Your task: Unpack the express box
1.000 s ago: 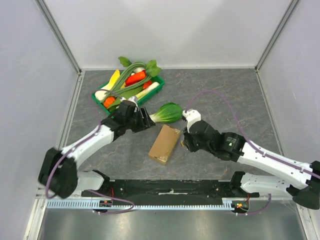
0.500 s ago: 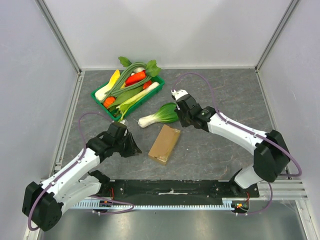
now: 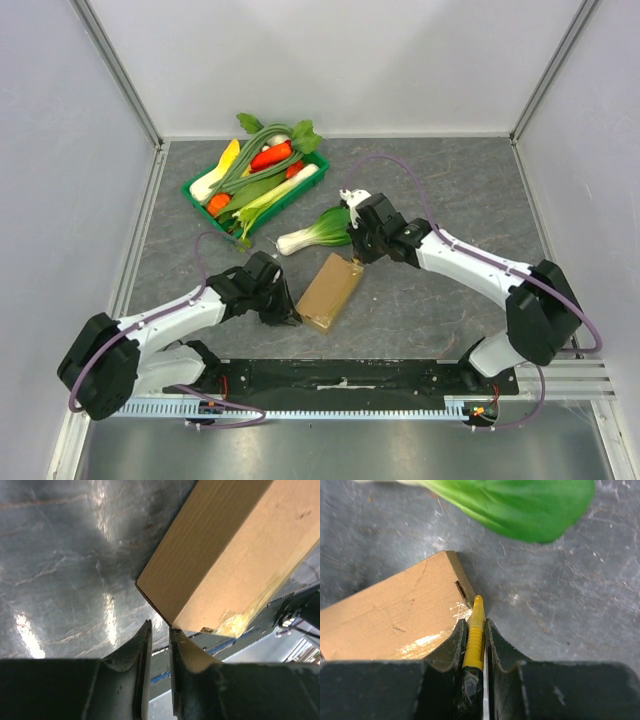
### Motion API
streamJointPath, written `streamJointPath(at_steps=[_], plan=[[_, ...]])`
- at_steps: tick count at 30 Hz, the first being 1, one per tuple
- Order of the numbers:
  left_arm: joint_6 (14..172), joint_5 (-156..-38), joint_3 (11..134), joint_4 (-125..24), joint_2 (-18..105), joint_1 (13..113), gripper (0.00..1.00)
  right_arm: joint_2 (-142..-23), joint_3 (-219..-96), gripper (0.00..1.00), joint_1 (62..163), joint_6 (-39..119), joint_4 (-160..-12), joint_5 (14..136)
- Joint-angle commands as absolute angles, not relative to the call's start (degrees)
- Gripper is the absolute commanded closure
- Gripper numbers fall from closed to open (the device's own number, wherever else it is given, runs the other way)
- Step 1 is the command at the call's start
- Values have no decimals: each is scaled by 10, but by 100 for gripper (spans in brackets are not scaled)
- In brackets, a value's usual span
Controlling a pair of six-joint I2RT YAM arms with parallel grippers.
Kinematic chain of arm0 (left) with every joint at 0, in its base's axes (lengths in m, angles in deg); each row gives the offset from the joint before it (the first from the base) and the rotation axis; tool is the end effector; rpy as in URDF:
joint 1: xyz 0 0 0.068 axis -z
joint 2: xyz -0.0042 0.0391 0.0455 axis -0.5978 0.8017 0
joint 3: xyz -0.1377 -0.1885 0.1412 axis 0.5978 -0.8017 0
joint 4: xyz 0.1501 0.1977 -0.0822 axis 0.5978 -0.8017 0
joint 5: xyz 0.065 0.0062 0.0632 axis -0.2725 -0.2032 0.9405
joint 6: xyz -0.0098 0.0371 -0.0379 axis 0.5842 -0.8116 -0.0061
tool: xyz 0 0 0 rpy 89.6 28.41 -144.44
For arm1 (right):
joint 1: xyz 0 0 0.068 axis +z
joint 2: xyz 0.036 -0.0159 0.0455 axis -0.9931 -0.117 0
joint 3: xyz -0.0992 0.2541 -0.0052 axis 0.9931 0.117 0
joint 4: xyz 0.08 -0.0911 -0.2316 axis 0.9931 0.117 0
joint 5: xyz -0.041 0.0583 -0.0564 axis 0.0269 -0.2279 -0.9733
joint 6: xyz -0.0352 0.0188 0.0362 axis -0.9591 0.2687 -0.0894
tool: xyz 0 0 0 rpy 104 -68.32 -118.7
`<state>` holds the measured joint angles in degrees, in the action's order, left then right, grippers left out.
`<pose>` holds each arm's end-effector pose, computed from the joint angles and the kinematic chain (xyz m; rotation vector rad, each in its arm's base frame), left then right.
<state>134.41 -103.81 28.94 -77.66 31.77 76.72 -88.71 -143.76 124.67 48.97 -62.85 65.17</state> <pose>0.1412 -0.1304 0.1626 -0.2257 2.8574 -0.8013 0.2469 0.2160 0.2440 -0.5345 2.4060 0.4057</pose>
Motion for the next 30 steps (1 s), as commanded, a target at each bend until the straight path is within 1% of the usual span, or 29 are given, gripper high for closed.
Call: streamJointPath(at_steps=[1, 6, 10, 16, 20, 24, 27, 30], plan=[[1379, -986, 331, -693, 347, 770, 74, -811, -1399, 100, 1245, 513, -609, 684], [1353, -967, 383, -669, 400, 761, 72, -750, -1351, 100, 1247, 541, -565, 691], [1324, -983, 428, -646, 457, 744, 70, -697, -1323, 100, 1252, 572, -538, 695], [1291, -995, 527, -627, 559, 728, 67, -652, -1296, 100, 1277, 628, -517, 674], [1267, -1022, 578, -595, 610, 701, 65, -639, -1298, 100, 1308, 645, -524, 658], [1249, -1104, 613, -546, 665, 686, 62, -646, -1300, 100, 1335, 645, -577, 670], [1240, -1104, 649, -574, 683, 684, 61, -670, -1319, 100, 1348, 646, -569, 663], [1236, -1077, 645, -591, 671, 678, 58, -670, -1334, 100, 1353, 645, -531, 637]])
